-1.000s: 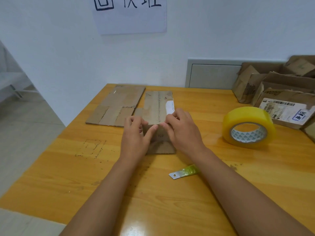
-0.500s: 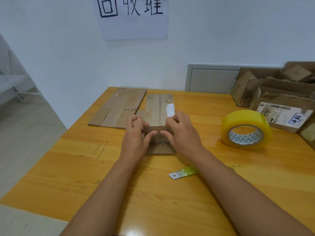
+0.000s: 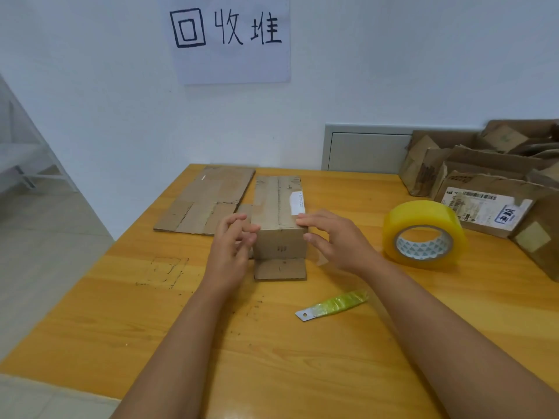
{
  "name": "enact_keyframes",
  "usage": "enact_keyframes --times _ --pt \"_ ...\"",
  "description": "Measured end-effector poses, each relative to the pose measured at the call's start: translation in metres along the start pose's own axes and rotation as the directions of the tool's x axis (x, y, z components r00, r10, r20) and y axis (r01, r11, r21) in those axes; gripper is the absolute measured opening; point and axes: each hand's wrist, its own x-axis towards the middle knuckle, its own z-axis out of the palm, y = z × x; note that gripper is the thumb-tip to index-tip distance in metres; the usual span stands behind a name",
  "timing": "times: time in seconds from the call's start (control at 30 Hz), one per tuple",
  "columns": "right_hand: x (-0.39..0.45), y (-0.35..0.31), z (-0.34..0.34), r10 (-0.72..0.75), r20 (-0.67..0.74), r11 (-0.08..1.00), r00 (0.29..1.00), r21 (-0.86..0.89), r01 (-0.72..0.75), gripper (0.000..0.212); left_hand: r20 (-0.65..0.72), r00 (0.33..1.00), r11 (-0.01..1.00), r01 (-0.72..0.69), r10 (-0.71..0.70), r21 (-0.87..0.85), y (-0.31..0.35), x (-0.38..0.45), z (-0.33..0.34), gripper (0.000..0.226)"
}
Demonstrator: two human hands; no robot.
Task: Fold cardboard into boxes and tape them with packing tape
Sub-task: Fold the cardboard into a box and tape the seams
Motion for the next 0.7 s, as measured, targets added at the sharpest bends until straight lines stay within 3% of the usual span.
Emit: enact_keyframes --times 0.27,0.53,0.7 --pt "-0.006 0.007 0.007 -0.034 -0.056 0.999 0.998 0.016 0.035 0.039 0.025 0.999 0.999 -0.038 0.037 0.017 -0.009 -0.001 -0.004 0.043" --pt "-0.005 0.007 0.003 0.013 -0.038 0.998 0.999 0.063 -0.011 0.039 -0.108 0.993 0.998 -0.033 0.039 0.056 -0.006 0.001 0.007 0.03" --pt "-0.003 -0.004 0.018 0.01 -0.251 0.999 0.968 0.032 -0.002 0.034 -0.188 0.982 0.996 -0.011 0.027 0.086 0.001 0.002 0.014 0.02"
